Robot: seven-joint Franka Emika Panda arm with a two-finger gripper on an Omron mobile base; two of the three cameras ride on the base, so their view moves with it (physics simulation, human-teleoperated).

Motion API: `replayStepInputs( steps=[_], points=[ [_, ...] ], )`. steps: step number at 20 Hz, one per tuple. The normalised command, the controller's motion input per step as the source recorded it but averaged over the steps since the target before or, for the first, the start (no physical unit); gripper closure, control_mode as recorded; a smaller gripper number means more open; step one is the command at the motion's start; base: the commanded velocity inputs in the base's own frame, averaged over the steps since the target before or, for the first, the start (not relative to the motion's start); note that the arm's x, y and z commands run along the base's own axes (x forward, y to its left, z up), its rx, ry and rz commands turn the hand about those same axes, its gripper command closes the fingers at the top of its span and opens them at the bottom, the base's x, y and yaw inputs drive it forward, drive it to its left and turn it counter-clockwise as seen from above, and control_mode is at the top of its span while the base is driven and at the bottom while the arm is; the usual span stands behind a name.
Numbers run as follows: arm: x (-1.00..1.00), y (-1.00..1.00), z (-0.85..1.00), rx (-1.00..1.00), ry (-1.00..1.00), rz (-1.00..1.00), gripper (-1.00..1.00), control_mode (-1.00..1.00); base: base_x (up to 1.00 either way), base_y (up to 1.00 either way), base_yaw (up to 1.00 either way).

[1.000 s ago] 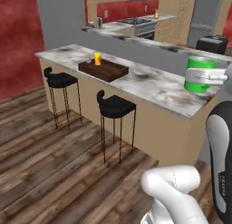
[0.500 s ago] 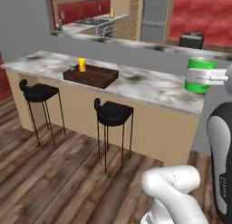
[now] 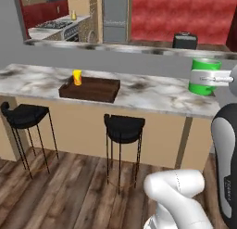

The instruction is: There is a tray on the dining counter. Grab the cup, mug, and pitcher and place them on the tray. The pitcher may be placed next to the tray if it cannot fit the tray.

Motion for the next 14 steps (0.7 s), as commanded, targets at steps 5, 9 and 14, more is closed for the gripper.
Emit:
replayStepInputs(
  steps=[5, 9, 14],
  points=[
    [0.00, 0.00, 0.00, 0.00, 0.00, 0.00, 1.00, 1.00, 0.32, 1.00, -0.44],
    [0.00, 0.00, 0.00, 0.00, 0.00, 0.00, 1.00, 1.00, 0.31, 1.00, -0.43],
    [0.00, 0.00, 0.00, 0.00, 0.00, 0.00, 1.00, 1.00, 0.37, 0.97, -0.40]
  ],
)
